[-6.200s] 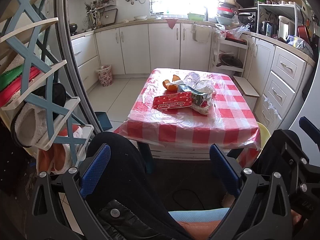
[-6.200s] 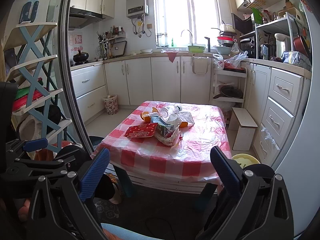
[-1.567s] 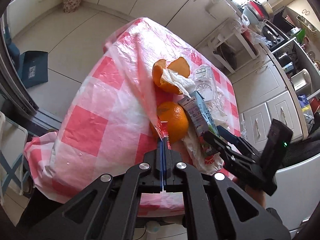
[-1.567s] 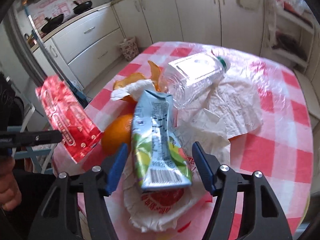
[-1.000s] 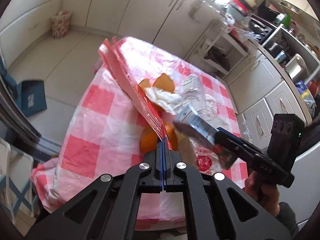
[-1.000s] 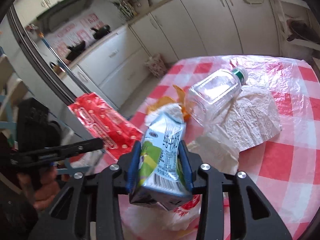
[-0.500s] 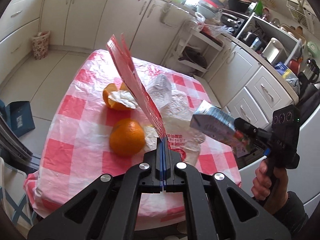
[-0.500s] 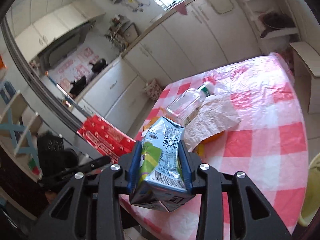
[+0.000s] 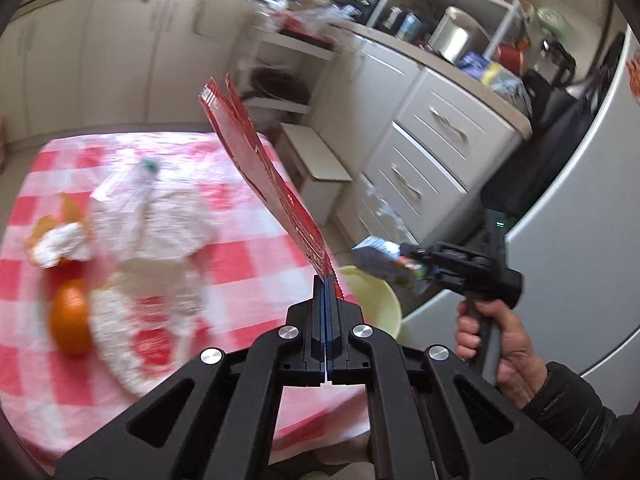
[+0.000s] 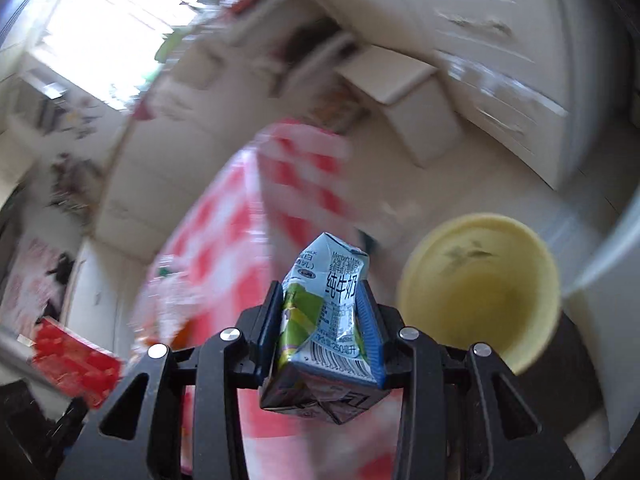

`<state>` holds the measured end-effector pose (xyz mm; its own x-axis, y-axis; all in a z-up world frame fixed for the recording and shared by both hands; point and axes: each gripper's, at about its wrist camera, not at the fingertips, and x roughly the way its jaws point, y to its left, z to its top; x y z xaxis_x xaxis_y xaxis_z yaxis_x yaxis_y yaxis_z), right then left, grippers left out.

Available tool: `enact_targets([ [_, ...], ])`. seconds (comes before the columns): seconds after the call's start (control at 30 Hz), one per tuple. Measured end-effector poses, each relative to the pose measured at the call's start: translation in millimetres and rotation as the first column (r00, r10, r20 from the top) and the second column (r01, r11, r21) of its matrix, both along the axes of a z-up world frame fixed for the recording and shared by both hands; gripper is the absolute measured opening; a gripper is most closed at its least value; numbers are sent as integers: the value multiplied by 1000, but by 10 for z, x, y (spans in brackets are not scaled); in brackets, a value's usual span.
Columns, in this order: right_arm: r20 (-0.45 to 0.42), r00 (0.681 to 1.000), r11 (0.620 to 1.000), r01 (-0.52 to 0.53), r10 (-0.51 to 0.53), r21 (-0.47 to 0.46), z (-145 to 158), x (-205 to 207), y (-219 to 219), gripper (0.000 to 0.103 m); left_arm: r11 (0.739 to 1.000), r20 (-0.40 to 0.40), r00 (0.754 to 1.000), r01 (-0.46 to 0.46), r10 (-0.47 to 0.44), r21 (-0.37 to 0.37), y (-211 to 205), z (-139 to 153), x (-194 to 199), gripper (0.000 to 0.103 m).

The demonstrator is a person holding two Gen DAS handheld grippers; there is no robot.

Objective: Collect trash
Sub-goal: 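Carry the carton and wrapper to the yellow bin and open both tools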

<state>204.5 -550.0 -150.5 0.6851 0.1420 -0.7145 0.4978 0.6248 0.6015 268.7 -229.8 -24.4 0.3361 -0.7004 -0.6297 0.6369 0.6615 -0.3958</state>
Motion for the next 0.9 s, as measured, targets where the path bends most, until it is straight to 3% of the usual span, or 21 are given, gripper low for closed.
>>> enact_targets([
  [0.07, -101, 994, 998, 42, -37, 46, -229, 53, -177, 43, 999, -20, 999, 40, -39, 19, -351, -99, -17, 1],
  [0.1, -132, 990, 997, 56, -50, 48, -288, 83, -254, 51, 997, -31, 998, 59, -58, 38, -592, -161, -32, 1],
  [0.13, -140, 989, 997, 62, -56, 40, -288, 119, -285, 61, 996, -40, 997, 71, -69, 56, -756, -229, -27, 1],
  [0.17, -132, 989, 998, 66, -62, 23, -243, 150, -332, 63, 994, -55, 995, 85, -81, 71, -924, -306, -26, 1],
  [0.4, 120, 990, 997, 73, -69, -29, 289, 118, -543, 73, 963, -146, 979, 173, -144, 208, -2065, -845, -102, 1],
  [0.5, 164, 986, 997, 54, -44, -59, 384, 121, -500, 75, 944, -216, 968, 188, -130, 272, -2451, -1174, -52, 3],
  [0.53, 168, 985, 997, 45, -34, -64, 408, 143, -497, 75, 938, -247, 961, 192, -120, 289, -2574, -1278, -35, 10],
  [0.63, 168, 985, 995, 49, -34, -86, 438, 163, -488, 75, 930, -291, 953, 176, -80, 321, -2764, -1465, -12, 35],
  [0.77, 181, 982, 994, 74, -58, -82, 485, 141, -518, 75, 938, -276, 959, 154, -66, 311, -2684, -1386, -90, 40],
  [0.9, 196, 979, 994, 75, -58, -82, 545, 159, -453, 76, 949, -153, 987, 90, -46, 301, -2193, -960, -135, 51],
])
